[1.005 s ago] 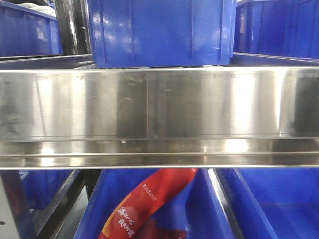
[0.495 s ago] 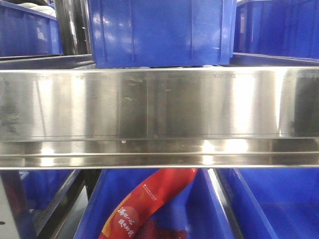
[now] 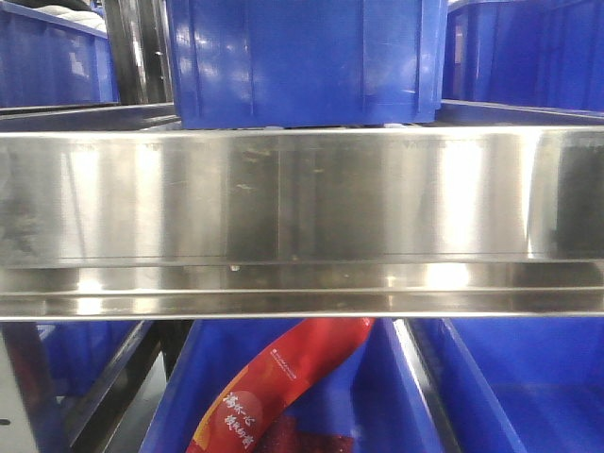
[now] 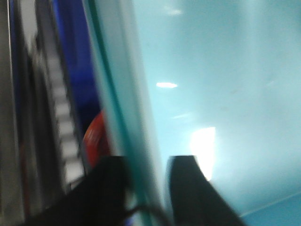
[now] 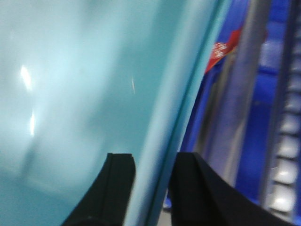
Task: Move two blue bins to right shelf middle
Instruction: 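Raise both grippers and lower the nested bins onto the middle shelf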
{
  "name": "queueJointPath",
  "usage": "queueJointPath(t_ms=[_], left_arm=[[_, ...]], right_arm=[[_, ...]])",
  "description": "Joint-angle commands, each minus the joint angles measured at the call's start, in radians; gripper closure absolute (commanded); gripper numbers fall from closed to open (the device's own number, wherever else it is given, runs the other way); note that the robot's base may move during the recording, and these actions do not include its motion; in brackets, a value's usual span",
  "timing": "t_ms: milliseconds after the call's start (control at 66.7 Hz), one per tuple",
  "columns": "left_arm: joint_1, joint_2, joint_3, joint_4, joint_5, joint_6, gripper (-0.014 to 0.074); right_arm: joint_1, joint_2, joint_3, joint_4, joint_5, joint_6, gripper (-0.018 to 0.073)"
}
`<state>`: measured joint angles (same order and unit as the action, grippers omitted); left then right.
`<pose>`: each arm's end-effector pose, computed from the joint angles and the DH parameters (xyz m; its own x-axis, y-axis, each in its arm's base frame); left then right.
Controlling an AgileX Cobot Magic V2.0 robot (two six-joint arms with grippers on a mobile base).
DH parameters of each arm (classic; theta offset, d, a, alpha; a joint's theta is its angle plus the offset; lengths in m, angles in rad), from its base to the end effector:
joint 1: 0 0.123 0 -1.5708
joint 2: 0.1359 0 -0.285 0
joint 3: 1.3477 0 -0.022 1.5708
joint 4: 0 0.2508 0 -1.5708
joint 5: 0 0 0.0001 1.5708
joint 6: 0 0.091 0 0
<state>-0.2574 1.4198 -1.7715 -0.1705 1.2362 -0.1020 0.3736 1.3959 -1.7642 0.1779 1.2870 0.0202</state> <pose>0.2635 -0.0845 0.4704 -0.7370 0.0329 -0.6751 0.2468 0.9429 -0.2235 0.2411 0.1111 0.4718 -0.7164 -0.2063 -0.6665 -0.4173 0.8923 0.1724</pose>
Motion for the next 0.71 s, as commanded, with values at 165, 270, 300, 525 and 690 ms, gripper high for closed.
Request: queueJointPath(t_ms=[165, 270, 300, 525, 690], left_arm=[[-0.004, 0.039, 0.068, -0.052, -0.015, 0.02, 0.0707], [-0.004, 0.039, 0.135, -0.037, -0.015, 0.02, 0.0707], [-0.004, 0.041, 0.153, -0.037, -0.015, 0.02, 0.0707], [-0.004, 0.045, 0.242, -0.027, -0.088, 0.028, 0.0695], [-0.004, 0.045, 0.244, -0.029, -0.11, 0.043, 0.0491]], right_arm=[[0.008, -0.016, 0.165, 0.058, -0.121, -0.049, 0.0712], [0.008, -0.011, 0.234, 0.058, -0.175, -0.049, 0.0712], [0.008, -0.009, 0.251, 0.058, -0.182, -0.049, 0.0712], [0.008, 0.03, 0.32, 0.058, -0.233, -0.049, 0.0669], [0.008, 0.053, 0.32, 0.058, -0.228, -0.049, 0.0316]])
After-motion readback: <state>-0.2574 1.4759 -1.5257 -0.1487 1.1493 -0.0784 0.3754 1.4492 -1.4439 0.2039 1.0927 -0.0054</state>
